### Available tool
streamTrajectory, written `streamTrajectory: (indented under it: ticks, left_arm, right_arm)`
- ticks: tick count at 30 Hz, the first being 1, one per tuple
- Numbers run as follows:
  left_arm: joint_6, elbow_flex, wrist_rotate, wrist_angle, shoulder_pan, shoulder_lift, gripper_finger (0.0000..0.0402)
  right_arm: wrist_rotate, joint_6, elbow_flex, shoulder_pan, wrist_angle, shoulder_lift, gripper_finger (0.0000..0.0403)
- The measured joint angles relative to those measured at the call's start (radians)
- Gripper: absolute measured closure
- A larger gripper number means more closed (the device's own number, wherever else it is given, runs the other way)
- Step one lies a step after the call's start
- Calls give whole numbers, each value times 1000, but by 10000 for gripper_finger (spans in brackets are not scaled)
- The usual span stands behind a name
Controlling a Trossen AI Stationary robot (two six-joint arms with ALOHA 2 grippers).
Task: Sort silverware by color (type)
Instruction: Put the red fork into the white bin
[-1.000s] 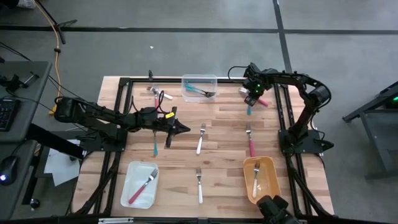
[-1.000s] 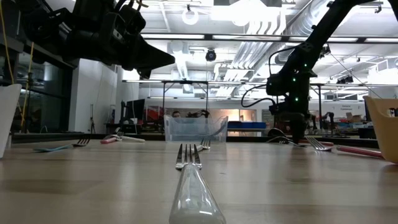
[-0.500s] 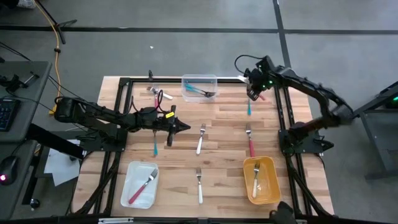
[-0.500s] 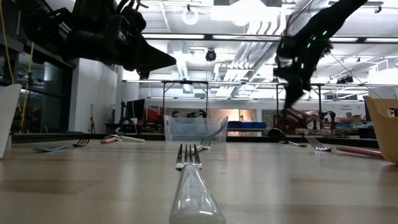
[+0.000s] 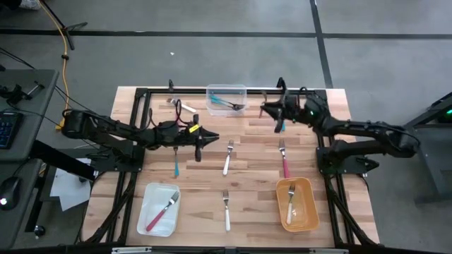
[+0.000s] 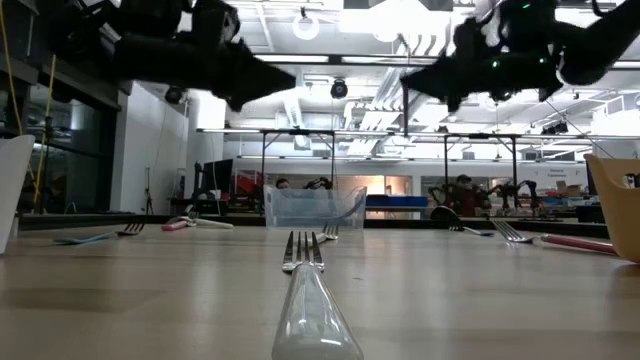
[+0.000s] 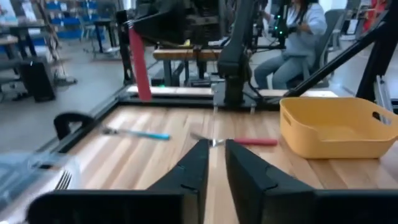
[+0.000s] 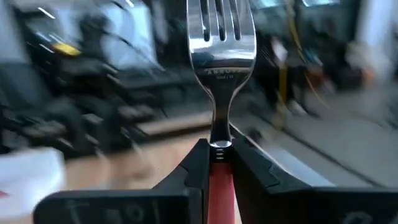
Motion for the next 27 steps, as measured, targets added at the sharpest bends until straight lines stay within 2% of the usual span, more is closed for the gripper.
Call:
streamTrajectory:
  ticks: [2,7,16,21,27]
  left_arm:
    - [39,33,-6,-7,-7,15,331]
    - [88,136,-83,-14,-14,75,280]
    - [106,313,-61,-18,-25,181,196]
    - [105,393,-48,-76,-27,195,176]
    - [54,481,-22,-203,-26,195,176]
  right_arm:
    - [4,7,-8,57,87,12,366]
    - [28,-24,15,180,170,32,365]
    - [37,-67,57,308,205,41,363]
    - [53,-86,59,319,209,41,363]
    - [53,-95,59,319,212,41,362]
